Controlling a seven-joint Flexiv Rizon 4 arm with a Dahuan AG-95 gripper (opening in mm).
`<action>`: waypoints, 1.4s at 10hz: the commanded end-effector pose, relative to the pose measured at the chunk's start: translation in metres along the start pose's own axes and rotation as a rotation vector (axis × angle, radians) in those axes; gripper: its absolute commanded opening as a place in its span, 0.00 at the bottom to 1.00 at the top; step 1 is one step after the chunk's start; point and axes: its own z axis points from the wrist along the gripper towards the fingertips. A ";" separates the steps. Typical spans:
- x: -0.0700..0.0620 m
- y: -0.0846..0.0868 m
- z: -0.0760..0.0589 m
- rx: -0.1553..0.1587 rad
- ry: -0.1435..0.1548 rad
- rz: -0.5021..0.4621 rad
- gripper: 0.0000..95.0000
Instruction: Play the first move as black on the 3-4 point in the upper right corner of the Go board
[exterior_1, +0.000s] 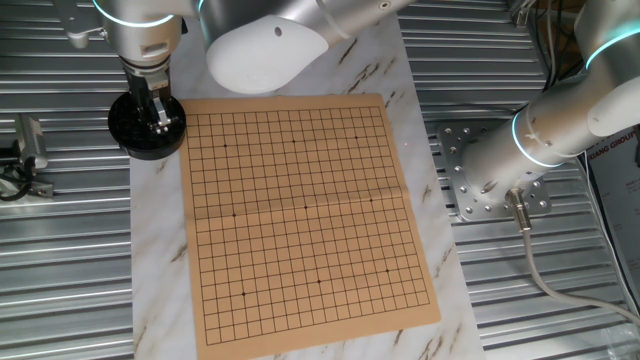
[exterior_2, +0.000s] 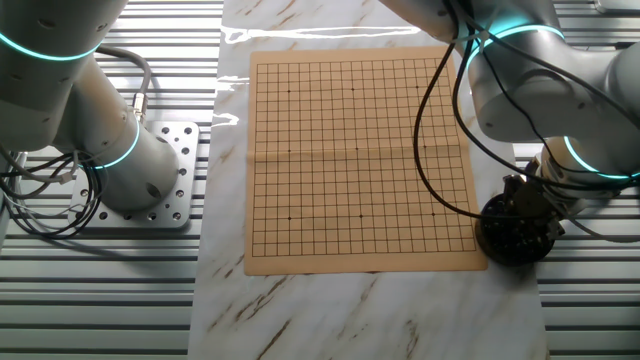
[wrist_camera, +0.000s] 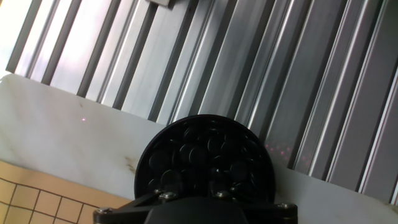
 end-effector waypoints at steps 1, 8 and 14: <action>0.000 0.000 0.001 -0.002 0.000 -0.001 0.20; 0.000 -0.001 0.003 -0.004 -0.002 -0.001 0.20; 0.000 -0.002 0.004 -0.005 -0.004 0.002 0.20</action>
